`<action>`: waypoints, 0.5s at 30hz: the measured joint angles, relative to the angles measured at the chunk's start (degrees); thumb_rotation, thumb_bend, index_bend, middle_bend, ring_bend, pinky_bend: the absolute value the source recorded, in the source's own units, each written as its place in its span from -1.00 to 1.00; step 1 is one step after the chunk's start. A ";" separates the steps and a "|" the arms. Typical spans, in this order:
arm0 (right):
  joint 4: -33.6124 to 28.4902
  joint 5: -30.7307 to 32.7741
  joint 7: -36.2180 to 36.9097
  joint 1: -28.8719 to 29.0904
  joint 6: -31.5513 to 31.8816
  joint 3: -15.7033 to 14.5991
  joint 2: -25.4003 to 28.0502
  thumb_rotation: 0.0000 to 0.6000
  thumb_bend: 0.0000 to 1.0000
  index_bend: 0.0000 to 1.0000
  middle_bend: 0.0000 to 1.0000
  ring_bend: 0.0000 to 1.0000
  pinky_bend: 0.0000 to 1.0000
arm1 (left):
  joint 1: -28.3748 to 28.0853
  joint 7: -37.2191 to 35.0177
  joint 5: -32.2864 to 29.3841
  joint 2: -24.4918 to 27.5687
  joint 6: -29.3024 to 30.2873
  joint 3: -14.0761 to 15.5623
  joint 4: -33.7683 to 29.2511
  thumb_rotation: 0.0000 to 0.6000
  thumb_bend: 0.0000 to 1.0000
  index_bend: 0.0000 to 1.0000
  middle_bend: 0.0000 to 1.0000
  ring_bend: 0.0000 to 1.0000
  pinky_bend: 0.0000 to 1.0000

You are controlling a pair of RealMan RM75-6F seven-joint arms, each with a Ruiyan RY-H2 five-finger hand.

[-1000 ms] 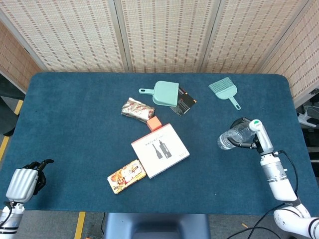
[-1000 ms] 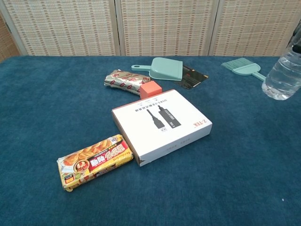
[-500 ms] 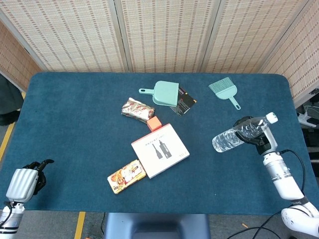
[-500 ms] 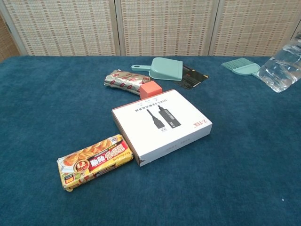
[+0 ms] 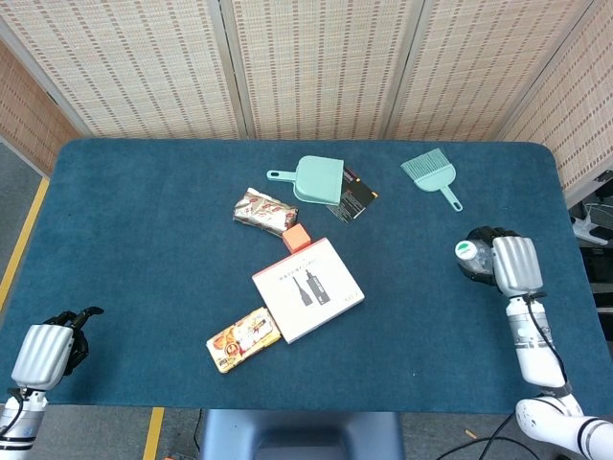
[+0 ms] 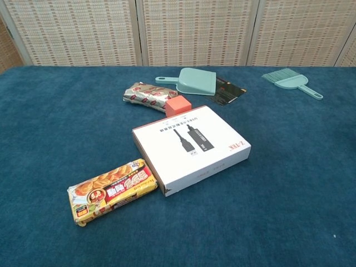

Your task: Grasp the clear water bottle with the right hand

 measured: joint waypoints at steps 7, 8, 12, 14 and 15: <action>-1.01 -0.29 -7.34 -0.27 -0.58 -0.64 -0.53 1.00 -0.37 0.47 0.27 0.16 0.52 | 0.00 0.08 0.00 0.04 -0.05 0.04 -0.03 1.00 -0.05 -0.38 -0.07 -0.15 0.21; -1.54 -0.37 -5.93 -0.27 -1.19 -0.73 -0.23 1.00 -0.37 0.47 0.27 0.16 0.52 | 0.00 0.04 -0.02 0.04 -0.05 0.02 -0.03 1.00 -0.05 -0.38 -0.07 -0.15 0.21; -4.17 -0.94 6.08 -0.20 -4.58 -1.05 1.63 1.00 -0.37 0.47 0.27 0.16 0.52 | 0.01 -0.02 -0.05 0.06 0.00 -0.02 -0.03 1.00 -0.06 -0.38 -0.07 -0.15 0.21; -5.44 -1.43 15.82 -0.11 -6.71 -1.20 2.87 1.00 -0.37 0.47 0.27 0.16 0.52 | 0.00 -0.06 -0.04 0.07 -0.03 -0.01 -0.03 1.00 -0.05 -0.38 -0.07 -0.15 0.21; -5.87 -1.69 20.25 -0.06 -7.63 -1.27 3.40 1.00 -0.37 0.47 0.27 0.17 0.52 | 0.01 -0.05 -0.02 0.07 0.00 0.00 -0.06 1.00 -0.06 -0.38 -0.07 -0.15 0.21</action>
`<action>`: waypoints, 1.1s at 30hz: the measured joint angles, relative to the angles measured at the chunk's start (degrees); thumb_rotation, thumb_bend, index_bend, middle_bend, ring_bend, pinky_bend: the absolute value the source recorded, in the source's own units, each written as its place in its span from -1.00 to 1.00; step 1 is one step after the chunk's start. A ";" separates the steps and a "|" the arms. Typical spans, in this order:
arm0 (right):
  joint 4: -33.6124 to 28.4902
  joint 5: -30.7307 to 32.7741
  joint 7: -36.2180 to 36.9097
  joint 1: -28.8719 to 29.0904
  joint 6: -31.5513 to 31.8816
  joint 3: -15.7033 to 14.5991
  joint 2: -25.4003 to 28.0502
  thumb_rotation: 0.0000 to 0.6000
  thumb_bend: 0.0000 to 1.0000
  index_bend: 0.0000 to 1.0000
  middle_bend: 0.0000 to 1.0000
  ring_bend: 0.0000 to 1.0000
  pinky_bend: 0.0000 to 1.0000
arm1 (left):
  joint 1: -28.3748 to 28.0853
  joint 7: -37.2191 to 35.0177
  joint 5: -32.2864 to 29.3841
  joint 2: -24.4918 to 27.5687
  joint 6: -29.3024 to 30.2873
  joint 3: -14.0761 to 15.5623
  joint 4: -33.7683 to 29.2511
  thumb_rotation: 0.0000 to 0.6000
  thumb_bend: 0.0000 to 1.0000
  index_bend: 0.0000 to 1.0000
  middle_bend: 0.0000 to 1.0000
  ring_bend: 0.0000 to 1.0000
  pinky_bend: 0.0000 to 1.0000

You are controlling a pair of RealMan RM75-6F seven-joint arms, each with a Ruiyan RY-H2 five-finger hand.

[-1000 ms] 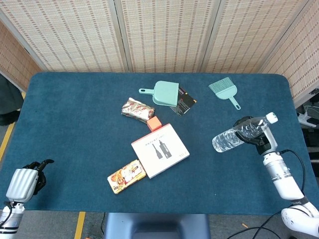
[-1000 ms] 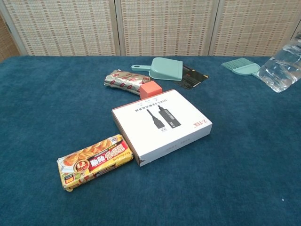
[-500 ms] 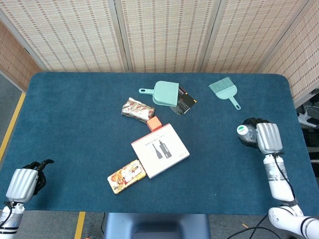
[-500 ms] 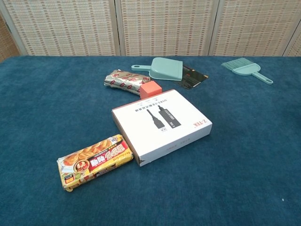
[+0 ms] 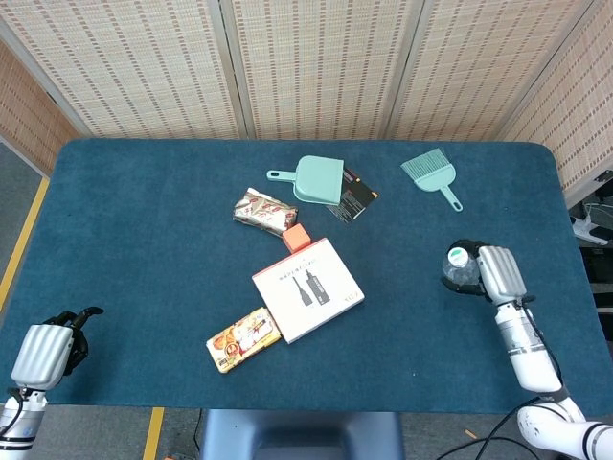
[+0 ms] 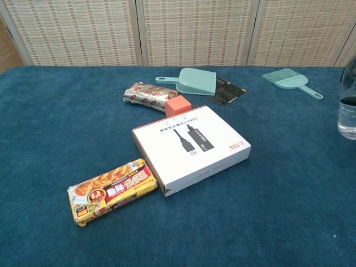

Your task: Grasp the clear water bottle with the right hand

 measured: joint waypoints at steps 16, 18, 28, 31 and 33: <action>-1.87 -4.03 11.38 1.56 -0.11 2.17 1.38 1.00 -0.37 0.47 0.28 0.18 0.56 | -0.03 0.33 -0.15 -0.10 -0.44 0.13 0.04 1.00 -0.05 -0.38 -0.07 -0.15 0.21; -5.29 -4.66 7.68 1.89 1.04 3.07 2.35 1.00 -0.37 0.47 0.28 0.18 0.56 | -0.01 0.33 -0.17 -0.02 -0.44 0.14 -0.07 1.00 -0.05 -0.38 -0.07 -0.15 0.21; -7.01 -1.21 -1.06 1.92 0.84 4.03 3.46 1.00 -0.37 0.47 0.28 0.18 0.58 | -0.03 0.27 -0.37 0.06 -0.60 0.06 -0.10 1.00 -0.05 -0.38 -0.07 -0.15 0.21; -0.87 1.04 0.64 1.77 -2.04 3.36 1.52 1.00 -0.37 0.47 0.28 0.18 0.58 | -0.02 0.24 -0.42 0.05 -0.58 0.01 -0.09 1.00 -0.05 -0.38 -0.07 -0.15 0.21; 3.06 2.14 2.41 1.79 -4.12 3.03 0.15 1.00 -0.37 0.47 0.28 0.18 0.58 | -0.03 0.19 -0.50 0.03 -0.63 -0.02 -0.05 1.00 -0.05 -0.38 -0.07 -0.15 0.21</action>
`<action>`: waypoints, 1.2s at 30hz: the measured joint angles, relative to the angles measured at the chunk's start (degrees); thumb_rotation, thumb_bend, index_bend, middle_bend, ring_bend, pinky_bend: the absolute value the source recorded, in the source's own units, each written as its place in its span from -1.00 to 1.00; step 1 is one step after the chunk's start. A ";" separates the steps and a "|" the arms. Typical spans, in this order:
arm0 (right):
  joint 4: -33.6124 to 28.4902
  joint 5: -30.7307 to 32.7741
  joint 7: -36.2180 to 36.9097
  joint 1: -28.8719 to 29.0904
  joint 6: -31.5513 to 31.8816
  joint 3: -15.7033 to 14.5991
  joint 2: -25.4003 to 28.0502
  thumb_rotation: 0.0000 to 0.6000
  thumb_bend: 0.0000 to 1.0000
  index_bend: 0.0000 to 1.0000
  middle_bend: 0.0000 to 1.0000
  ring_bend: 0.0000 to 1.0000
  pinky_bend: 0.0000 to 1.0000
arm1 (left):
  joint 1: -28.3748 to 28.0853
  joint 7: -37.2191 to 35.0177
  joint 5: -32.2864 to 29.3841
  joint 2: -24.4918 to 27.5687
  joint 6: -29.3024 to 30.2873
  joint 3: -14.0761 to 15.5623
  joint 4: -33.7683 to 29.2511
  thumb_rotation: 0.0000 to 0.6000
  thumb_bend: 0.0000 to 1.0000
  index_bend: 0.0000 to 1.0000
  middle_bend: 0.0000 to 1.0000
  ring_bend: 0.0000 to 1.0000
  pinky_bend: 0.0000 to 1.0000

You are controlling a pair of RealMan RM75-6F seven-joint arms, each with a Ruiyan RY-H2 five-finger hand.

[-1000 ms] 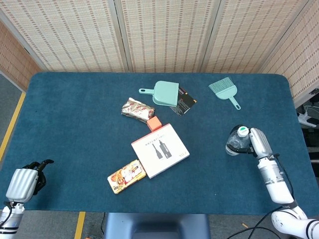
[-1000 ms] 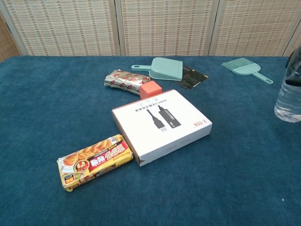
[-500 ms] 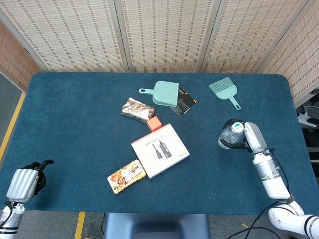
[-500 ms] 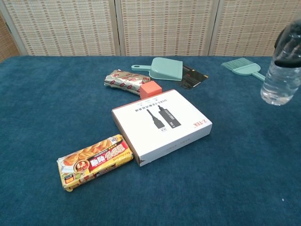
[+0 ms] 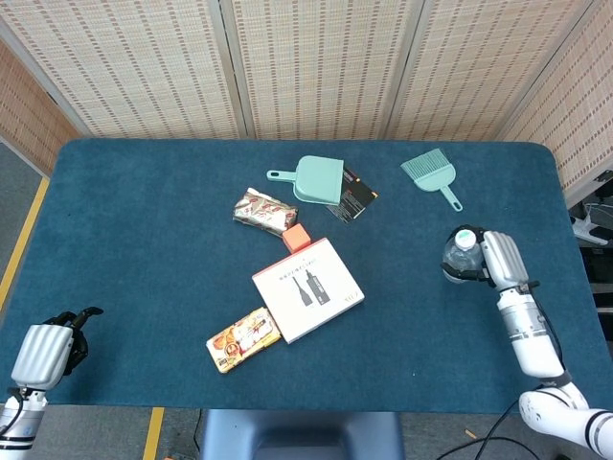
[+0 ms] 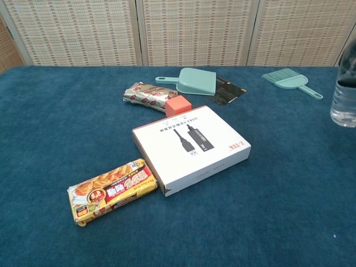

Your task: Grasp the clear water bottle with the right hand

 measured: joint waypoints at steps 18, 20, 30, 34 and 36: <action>-15.78 -4.35 -6.41 -0.33 8.03 2.01 4.96 1.00 -0.37 0.47 0.28 0.18 0.58 | 0.03 0.20 0.21 0.14 0.05 0.12 -0.41 1.00 -0.05 -0.38 -0.07 -0.15 0.21; -13.93 -3.51 -5.66 -0.60 7.63 1.94 4.45 1.00 -0.37 0.47 0.28 0.18 0.58 | 0.03 0.25 0.20 0.14 0.04 0.12 -0.42 1.00 -0.06 -0.38 -0.07 -0.15 0.21; 9.80 -2.06 12.90 -0.40 0.48 0.16 -2.94 1.00 -0.37 0.47 0.28 0.18 0.58 | -0.02 0.79 -0.01 -0.09 -0.49 0.23 -0.01 1.00 -0.05 -0.38 -0.07 -0.15 0.21; 21.47 -4.04 21.04 0.13 -0.87 -1.35 -7.96 1.00 -0.37 0.47 0.28 0.18 0.58 | -0.03 1.10 -0.03 -0.13 -0.65 0.31 0.07 1.00 -0.05 -0.38 -0.07 -0.15 0.21; 25.77 -5.16 24.11 0.36 -1.06 -2.09 -10.07 1.00 -0.37 0.46 0.28 0.17 0.58 | -0.01 1.24 0.00 -0.10 -0.60 0.33 0.02 1.00 -0.06 -0.38 -0.07 -0.15 0.21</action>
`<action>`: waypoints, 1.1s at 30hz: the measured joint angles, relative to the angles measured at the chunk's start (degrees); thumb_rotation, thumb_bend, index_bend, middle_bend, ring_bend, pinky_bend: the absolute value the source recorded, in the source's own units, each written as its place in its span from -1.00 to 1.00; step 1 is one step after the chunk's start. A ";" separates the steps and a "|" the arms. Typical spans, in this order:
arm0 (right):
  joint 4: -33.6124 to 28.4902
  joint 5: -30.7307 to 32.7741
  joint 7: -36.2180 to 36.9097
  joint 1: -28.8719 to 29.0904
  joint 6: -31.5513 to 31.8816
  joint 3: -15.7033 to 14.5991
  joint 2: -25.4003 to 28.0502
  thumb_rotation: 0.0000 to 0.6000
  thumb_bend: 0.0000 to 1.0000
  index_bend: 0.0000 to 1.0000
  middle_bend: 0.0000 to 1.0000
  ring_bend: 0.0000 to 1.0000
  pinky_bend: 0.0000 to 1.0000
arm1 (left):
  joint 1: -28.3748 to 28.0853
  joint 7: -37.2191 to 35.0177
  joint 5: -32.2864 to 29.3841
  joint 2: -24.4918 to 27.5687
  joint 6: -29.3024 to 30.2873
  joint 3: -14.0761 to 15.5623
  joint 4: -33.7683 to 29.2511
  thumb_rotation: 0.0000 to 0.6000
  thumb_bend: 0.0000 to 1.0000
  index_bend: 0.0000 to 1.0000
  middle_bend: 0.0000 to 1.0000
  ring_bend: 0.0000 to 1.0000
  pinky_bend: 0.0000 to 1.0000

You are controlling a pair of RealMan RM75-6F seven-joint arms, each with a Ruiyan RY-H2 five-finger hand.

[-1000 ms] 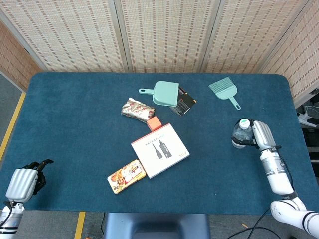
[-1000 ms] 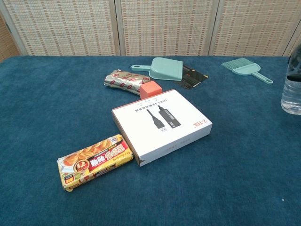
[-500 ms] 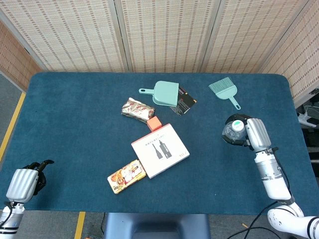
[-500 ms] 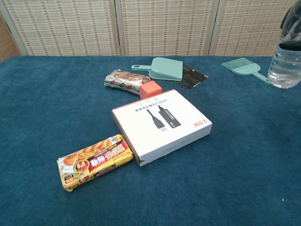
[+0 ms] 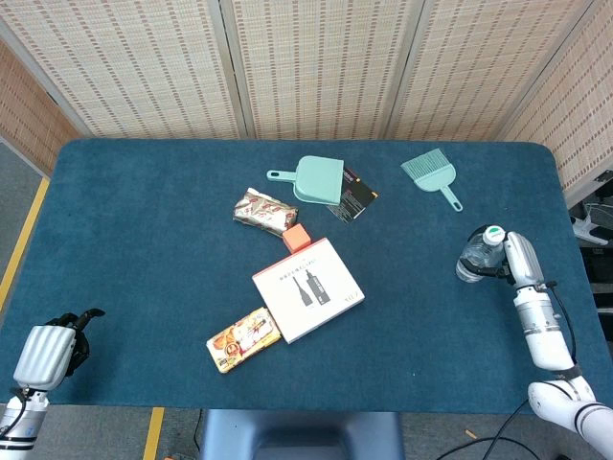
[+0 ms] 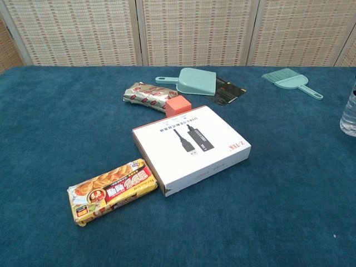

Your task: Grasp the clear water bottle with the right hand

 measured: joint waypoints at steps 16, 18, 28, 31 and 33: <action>13.80 -5.76 11.91 0.41 -0.95 -5.29 -5.66 1.00 -0.59 -0.68 -0.60 -0.82 -0.36 | -0.01 0.20 -0.19 0.07 -0.19 -0.05 -0.18 1.00 -0.05 -0.38 -0.07 -0.15 0.21; 13.25 -6.19 12.13 0.36 -1.14 -5.79 -4.88 1.00 -0.64 -0.91 -0.81 -0.97 -0.62 | 0.01 0.17 -0.22 0.11 -0.17 -0.07 -0.21 1.00 -0.05 -0.38 -0.07 -0.15 0.21; 6.86 -7.94 5.85 -1.09 0.28 -8.01 1.32 1.00 -0.82 -1.00 -1.00 -1.00 -0.77 | 0.05 -0.21 -0.41 0.25 -0.09 -0.22 -0.35 1.00 -0.05 -0.38 -0.07 -0.15 0.21; 2.74 -8.07 1.61 -2.32 2.36 -8.27 4.18 1.00 -0.82 -1.00 -1.00 -1.00 -0.77 | 0.06 -0.26 -0.48 0.26 -0.14 -0.25 -0.37 1.00 -0.05 -0.38 -0.07 -0.15 0.21; -0.55 -7.96 -1.25 -3.27 3.75 -8.32 6.23 1.00 -0.82 -1.00 -1.00 -1.00 -0.77 | 0.07 -0.25 -0.50 0.27 -0.16 -0.24 -0.39 1.00 -0.05 -0.38 -0.07 -0.15 0.21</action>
